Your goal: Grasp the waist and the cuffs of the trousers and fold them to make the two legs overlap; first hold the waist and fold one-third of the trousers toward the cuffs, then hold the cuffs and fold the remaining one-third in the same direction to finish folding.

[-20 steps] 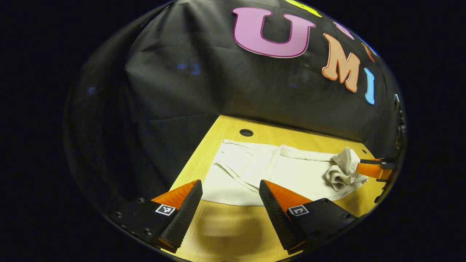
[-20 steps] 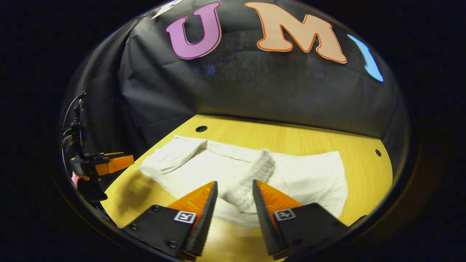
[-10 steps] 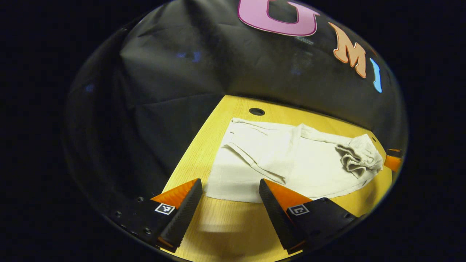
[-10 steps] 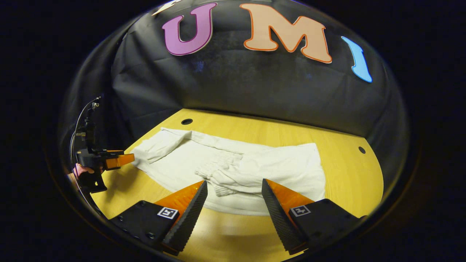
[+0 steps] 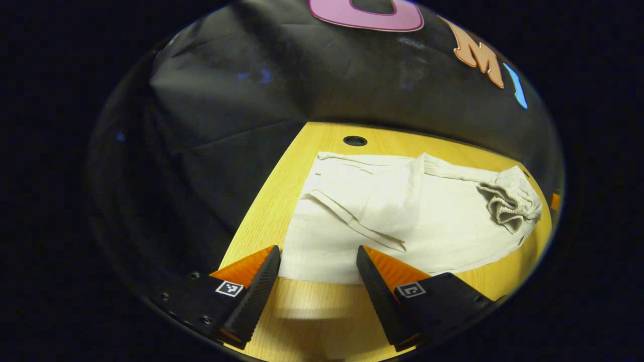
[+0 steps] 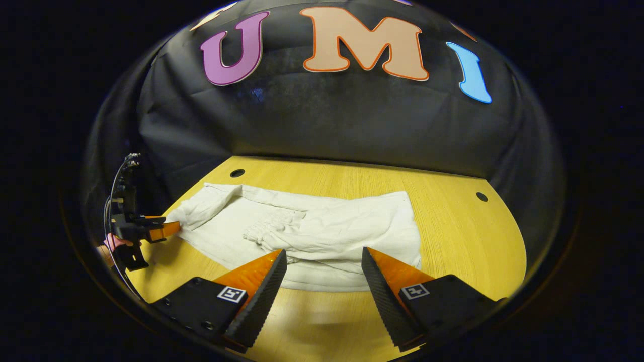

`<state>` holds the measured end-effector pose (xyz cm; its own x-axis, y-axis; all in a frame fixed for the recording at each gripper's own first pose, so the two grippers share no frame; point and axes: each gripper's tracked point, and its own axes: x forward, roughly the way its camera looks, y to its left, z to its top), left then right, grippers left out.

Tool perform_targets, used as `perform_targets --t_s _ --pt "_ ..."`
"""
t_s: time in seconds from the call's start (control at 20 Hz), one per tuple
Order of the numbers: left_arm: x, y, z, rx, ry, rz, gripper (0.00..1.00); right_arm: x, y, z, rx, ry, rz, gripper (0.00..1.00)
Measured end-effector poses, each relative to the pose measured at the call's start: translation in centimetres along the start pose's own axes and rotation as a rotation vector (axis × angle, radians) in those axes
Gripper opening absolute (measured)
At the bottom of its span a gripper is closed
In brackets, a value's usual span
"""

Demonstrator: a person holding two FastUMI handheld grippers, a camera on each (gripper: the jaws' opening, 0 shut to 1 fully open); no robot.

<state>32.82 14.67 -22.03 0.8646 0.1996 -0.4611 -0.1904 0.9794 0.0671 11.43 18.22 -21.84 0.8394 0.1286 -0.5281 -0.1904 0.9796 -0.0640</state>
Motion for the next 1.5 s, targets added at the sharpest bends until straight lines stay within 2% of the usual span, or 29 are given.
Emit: perform_targets --t_s 0.2,0.25,0.4,0.45,0.55,0.6,0.75,0.85,1.05,1.4,1.5 --pt "0.1 -0.6 0.1 -0.008 -0.012 -0.016 0.83 -0.3 -0.4 0.1 0.002 -0.001 -0.010 0.96" --pt "0.0 -0.9 0.1 -0.010 -0.012 -0.027 0.74 -0.4 -0.6 0.1 -0.001 -0.002 -0.012 0.96" --pt "0.3 -2.0 0.5 -0.014 -0.029 -0.053 0.30 -0.7 -1.0 -0.1 -0.003 0.004 -0.016 0.96" --pt "0.4 -2.0 0.7 -0.017 -0.033 -0.051 0.12 -0.8 -1.1 -0.2 -0.001 0.004 -0.018 0.96" --pt "0.4 -1.8 0.8 -0.018 -0.039 -0.036 0.02 -1.2 -1.6 -0.2 0.000 0.003 -0.025 0.96" --pt "0.5 -1.8 0.9 -0.013 -0.037 -0.030 0.01 -1.3 -1.9 -0.3 0.003 0.003 -0.029 0.94" --pt "0.1 -2.1 1.4 -0.006 -0.041 -0.031 0.00 -1.7 -2.8 -0.2 0.017 0.000 -0.040 0.96" --pt "-0.1 -2.6 2.2 -0.004 -0.059 -0.042 0.00 -1.8 -3.3 0.0 0.028 -0.003 -0.047 0.94" --pt "-0.9 -4.1 4.3 0.018 -0.122 -0.065 0.00 -2.3 -4.6 1.0 0.062 -0.037 -0.050 0.96" --pt "-2.6 -10.5 8.1 0.041 -0.204 -0.153 0.00 -4.0 -8.9 1.5 0.071 -0.051 -0.043 0.94" --pt "-3.0 -12.8 9.2 0.048 -0.226 -0.177 0.00 -4.5 -10.7 1.3 0.069 -0.046 -0.043 0.96"
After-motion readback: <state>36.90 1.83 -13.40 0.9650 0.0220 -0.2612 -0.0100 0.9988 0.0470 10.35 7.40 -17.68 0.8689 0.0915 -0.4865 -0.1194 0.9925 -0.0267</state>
